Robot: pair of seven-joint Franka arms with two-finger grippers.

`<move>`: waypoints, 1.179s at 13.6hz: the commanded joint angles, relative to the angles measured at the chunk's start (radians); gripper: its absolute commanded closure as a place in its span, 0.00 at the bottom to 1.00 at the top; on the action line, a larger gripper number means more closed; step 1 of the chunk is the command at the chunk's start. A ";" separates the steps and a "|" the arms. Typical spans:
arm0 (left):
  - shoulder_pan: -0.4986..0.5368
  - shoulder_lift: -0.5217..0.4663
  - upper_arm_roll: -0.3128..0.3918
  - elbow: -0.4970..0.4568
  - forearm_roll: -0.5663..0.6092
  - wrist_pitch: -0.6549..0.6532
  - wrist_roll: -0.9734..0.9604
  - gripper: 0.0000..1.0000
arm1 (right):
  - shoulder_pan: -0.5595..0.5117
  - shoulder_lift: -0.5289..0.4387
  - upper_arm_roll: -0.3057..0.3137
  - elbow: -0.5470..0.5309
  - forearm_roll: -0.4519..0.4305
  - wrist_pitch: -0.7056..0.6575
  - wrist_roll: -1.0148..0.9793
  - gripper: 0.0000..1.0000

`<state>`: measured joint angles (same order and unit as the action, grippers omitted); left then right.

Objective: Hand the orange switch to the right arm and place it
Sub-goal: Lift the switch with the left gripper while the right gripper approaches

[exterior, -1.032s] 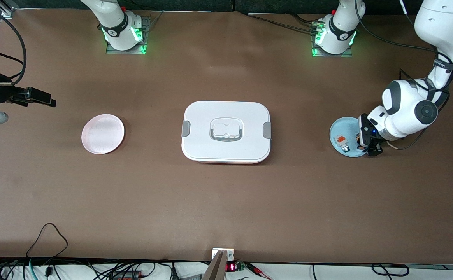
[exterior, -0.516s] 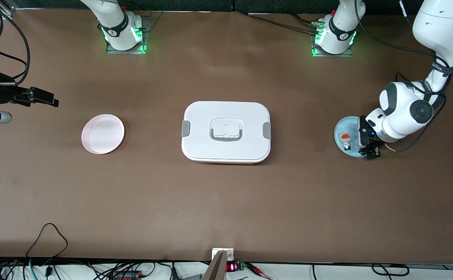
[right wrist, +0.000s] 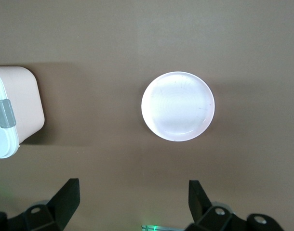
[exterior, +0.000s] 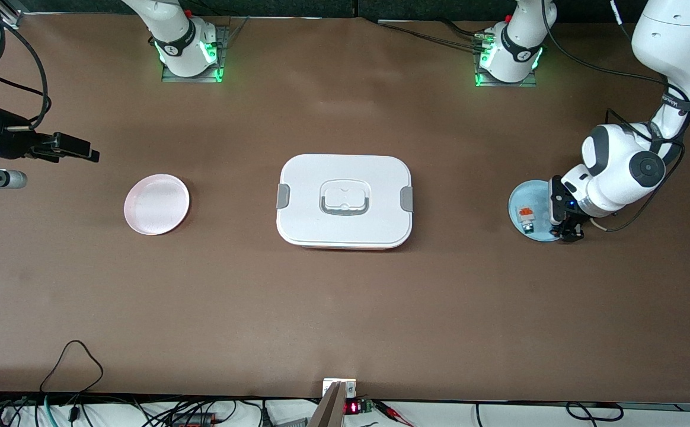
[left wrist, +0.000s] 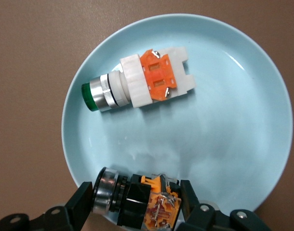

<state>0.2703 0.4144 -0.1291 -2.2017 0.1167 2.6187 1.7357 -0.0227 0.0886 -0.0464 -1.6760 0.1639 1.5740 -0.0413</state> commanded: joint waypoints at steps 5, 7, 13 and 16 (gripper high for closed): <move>0.012 -0.160 -0.111 0.020 -0.312 -0.123 0.024 1.00 | 0.000 -0.006 -0.001 -0.007 0.038 -0.037 -0.015 0.00; 0.010 -0.163 -0.170 0.068 -0.528 -0.124 0.027 1.00 | -0.002 -0.004 -0.001 -0.013 0.164 -0.046 -0.015 0.00; 0.004 -0.154 -0.331 0.239 -1.131 -0.206 0.012 1.00 | 0.000 0.049 0.039 -0.022 0.599 -0.037 -0.017 0.00; -0.006 -0.146 -0.434 0.328 -1.426 -0.206 -0.039 1.00 | 0.001 0.123 0.095 -0.022 0.851 0.012 -0.095 0.00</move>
<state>0.2633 0.2555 -0.5129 -1.9430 -1.1745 2.4311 1.7345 -0.0185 0.1667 0.0162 -1.6982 0.8921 1.5507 -0.0753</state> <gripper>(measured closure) 0.220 0.000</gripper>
